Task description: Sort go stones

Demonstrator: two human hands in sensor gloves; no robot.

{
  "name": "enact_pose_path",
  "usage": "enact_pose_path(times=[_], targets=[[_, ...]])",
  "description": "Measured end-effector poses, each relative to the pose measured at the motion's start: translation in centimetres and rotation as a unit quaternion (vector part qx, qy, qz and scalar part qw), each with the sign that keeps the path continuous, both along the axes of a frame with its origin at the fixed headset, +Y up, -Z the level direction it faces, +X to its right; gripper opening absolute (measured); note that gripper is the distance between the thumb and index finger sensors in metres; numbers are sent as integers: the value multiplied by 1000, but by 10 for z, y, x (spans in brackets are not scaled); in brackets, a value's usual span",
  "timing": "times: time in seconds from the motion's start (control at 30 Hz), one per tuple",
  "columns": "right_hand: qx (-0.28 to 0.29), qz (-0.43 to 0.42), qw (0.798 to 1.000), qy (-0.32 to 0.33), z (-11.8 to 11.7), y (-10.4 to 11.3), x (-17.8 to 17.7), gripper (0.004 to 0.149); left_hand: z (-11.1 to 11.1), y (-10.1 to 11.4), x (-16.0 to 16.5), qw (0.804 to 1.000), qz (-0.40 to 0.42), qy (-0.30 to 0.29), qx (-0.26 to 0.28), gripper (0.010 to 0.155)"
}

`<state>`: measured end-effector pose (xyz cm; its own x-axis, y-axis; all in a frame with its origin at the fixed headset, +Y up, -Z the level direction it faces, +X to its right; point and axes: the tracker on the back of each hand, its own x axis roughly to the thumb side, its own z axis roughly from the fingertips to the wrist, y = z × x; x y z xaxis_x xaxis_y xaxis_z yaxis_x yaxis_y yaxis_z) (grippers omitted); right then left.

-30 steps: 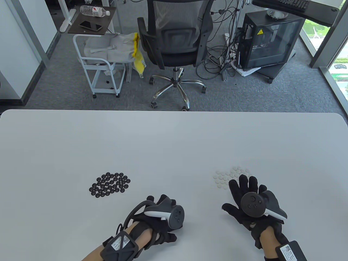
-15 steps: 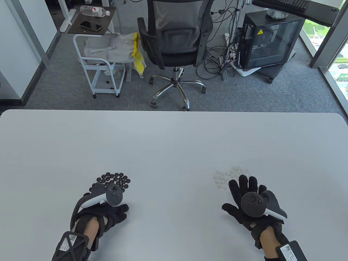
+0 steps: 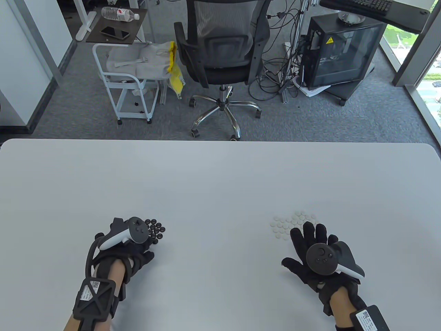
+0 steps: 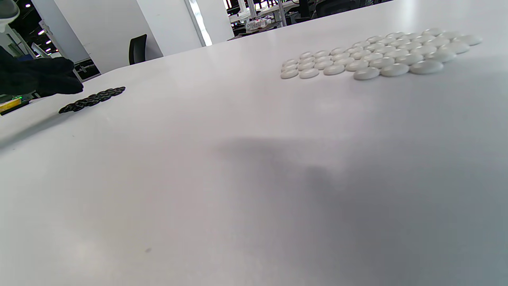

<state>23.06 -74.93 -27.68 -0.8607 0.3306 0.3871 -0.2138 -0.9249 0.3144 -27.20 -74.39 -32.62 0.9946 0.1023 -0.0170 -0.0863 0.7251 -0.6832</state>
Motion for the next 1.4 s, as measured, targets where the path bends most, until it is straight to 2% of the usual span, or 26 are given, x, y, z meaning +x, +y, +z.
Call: enact_pose_path(times=[0.1, 0.2, 0.3, 0.37, 0.47, 0.6, 0.73, 0.93, 1.0, 1.13, 1.27, 1.4], targets=[[2, -4, 1000, 1, -1, 0, 0, 87, 0, 36, 2, 997, -52, 4, 53, 77], [-1, -3, 1000, 2, -1, -1, 0, 87, 6, 74, 9, 993, -9, 8, 119, 82], [1, -7, 1000, 2, 0, 0, 1, 87, 16, 99, 22, 984, 17, -20, 175, 83], [3, -9, 1000, 1, 0, 0, 1, 87, 23, 109, 32, 979, 37, -38, 198, 85], [7, -11, 1000, 1, 0, 0, 2, 87, 37, 116, 52, 960, 37, -86, 265, 85], [15, -7, 1000, 1, 0, 1, 1, 87, 56, 107, 69, 931, 36, -128, 339, 84], [31, -16, 999, 4, 1, 3, 2, 88, 72, 87, 80, 899, 30, -154, 410, 82], [62, -14, 998, 10, 1, 2, 1, 88, 79, 51, 85, 889, 18, -164, 426, 81], [70, -13, 997, 14, 2, 2, 0, 88, 76, 41, 84, 889, 15, -165, 426, 80], [75, 4, 997, 28, 3, 0, -4, 90, 67, 25, 80, 906, 16, -166, 389, 80], [89, 48, 994, 35, 4, 0, -8, 92, 62, 12, 72, 916, 23, -160, 368, 82], [103, 55, 992, 37, 5, -1, -11, 92, 59, 3, 65, 924, 19, -152, 349, 83]])
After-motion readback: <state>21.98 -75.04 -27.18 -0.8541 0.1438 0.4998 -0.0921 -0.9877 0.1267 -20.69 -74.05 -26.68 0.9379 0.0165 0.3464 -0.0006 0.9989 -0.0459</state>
